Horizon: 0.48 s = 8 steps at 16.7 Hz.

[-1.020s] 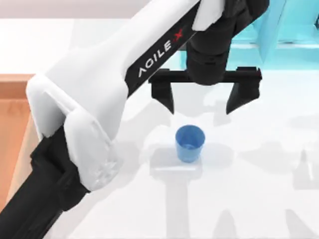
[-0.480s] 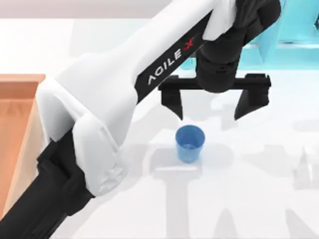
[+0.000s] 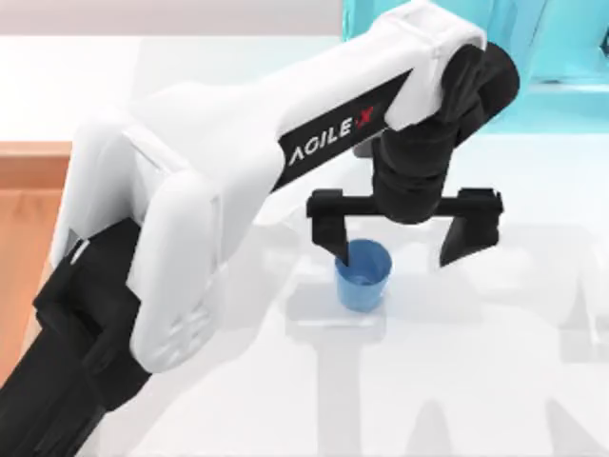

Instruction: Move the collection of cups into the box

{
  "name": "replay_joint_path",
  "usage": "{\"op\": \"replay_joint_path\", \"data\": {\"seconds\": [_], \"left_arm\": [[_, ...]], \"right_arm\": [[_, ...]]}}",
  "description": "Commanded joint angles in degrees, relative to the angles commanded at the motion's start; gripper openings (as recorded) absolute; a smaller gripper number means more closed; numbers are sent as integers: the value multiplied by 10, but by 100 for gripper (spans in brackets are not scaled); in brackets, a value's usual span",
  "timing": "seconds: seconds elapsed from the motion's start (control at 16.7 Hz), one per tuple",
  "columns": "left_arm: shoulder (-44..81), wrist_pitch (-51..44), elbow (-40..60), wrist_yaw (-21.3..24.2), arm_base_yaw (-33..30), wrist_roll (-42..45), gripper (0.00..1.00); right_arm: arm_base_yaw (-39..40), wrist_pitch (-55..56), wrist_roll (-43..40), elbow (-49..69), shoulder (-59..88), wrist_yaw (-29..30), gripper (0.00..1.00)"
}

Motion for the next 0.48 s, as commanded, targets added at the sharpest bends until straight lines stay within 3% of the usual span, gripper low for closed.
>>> {"op": "replay_joint_path", "data": {"seconds": [0.24,0.48], "left_arm": [[-22,83,-101,0,-1,-1,100],[-24,96,-116,0,-1,-1,100]], "right_arm": [[0,0,0,0,0,0,100],[0,0,0,0,0,0,100]]}}
